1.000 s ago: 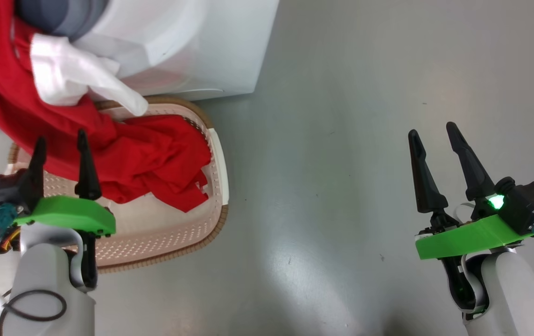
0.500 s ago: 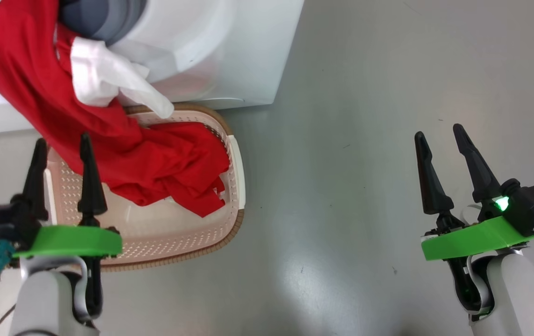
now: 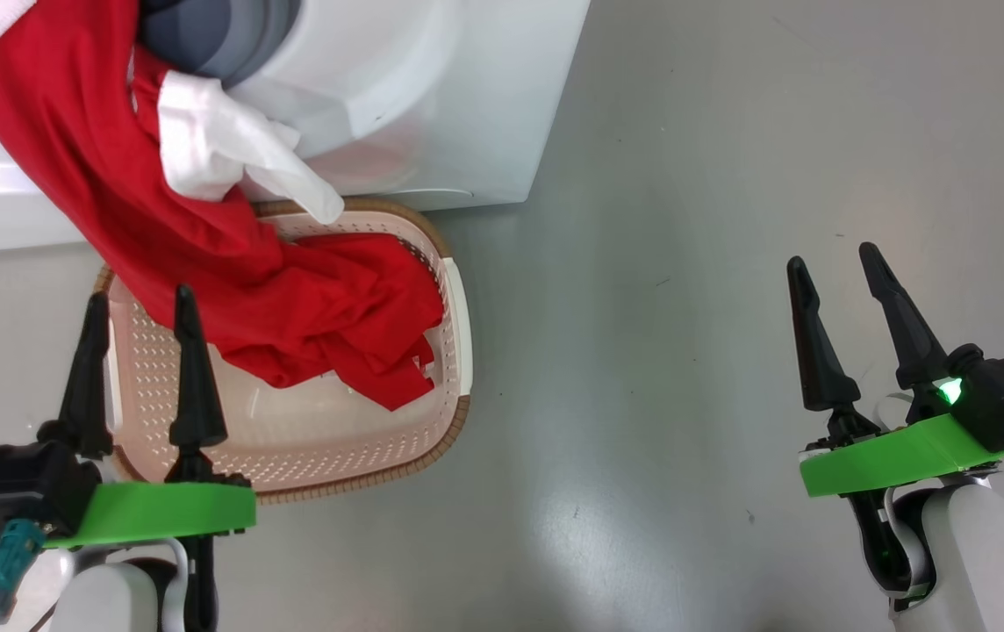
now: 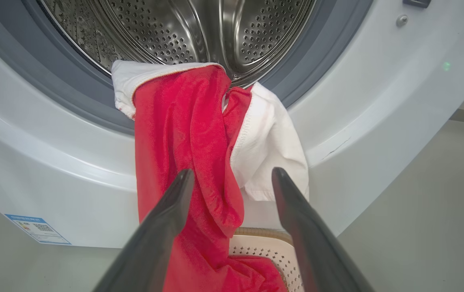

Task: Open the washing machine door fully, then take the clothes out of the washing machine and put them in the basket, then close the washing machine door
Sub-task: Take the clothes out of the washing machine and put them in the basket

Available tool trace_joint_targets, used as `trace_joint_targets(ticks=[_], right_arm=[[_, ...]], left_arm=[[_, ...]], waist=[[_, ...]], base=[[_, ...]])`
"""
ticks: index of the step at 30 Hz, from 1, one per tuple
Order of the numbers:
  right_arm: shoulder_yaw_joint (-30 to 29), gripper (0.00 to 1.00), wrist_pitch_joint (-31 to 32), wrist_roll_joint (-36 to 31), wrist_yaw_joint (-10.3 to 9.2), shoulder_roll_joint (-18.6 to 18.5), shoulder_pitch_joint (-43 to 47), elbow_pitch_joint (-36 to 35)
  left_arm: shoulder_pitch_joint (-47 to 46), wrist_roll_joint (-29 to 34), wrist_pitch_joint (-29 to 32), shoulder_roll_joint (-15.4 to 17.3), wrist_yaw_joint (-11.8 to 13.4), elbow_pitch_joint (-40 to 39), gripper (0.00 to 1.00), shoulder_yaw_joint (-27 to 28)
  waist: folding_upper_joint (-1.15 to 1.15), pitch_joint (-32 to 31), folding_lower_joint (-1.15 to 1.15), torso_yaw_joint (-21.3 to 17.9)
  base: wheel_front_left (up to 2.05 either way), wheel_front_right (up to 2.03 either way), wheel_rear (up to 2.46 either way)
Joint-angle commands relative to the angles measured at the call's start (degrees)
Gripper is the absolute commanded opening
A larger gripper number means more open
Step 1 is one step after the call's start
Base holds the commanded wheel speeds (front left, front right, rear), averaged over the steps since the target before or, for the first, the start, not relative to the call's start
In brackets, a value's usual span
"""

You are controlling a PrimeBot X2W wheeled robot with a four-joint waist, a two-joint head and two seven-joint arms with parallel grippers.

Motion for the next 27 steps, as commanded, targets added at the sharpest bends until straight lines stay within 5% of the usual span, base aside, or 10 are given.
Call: trace_joint_targets(ticks=[1, 14, 27], right_arm=[[1.1, 1.00, -0.4, -0.1, 0.43, -0.4, 1.4, -1.3], [1.2, 1.00, -0.4, -0.1, 0.43, -0.1, 1.4, -1.1], [2.3, 1.00, -0.4, 0.3, 0.43, 0.4, 1.5, -0.8]], left_arm=[[1.2, -0.2, -0.3, 1.3, 0.5, -1.6, 1.00, 1.3], [-8.3, 0.2, -0.3, 1.3, -1.0, 0.0, 1.00, 1.2], [-22.1, 3.3, -0.3, 1.4, -3.4, 17.9, 1.00, 1.4]], waist=[[0.00, 0.1, 0.00, 0.0], [0.00, 0.2, 0.00, 0.0], [0.00, 0.2, 0.00, -1.8]], base=[[0.00, 0.00, 0.00], [0.00, 0.00, 0.00], [0.00, 0.00, 0.00]])
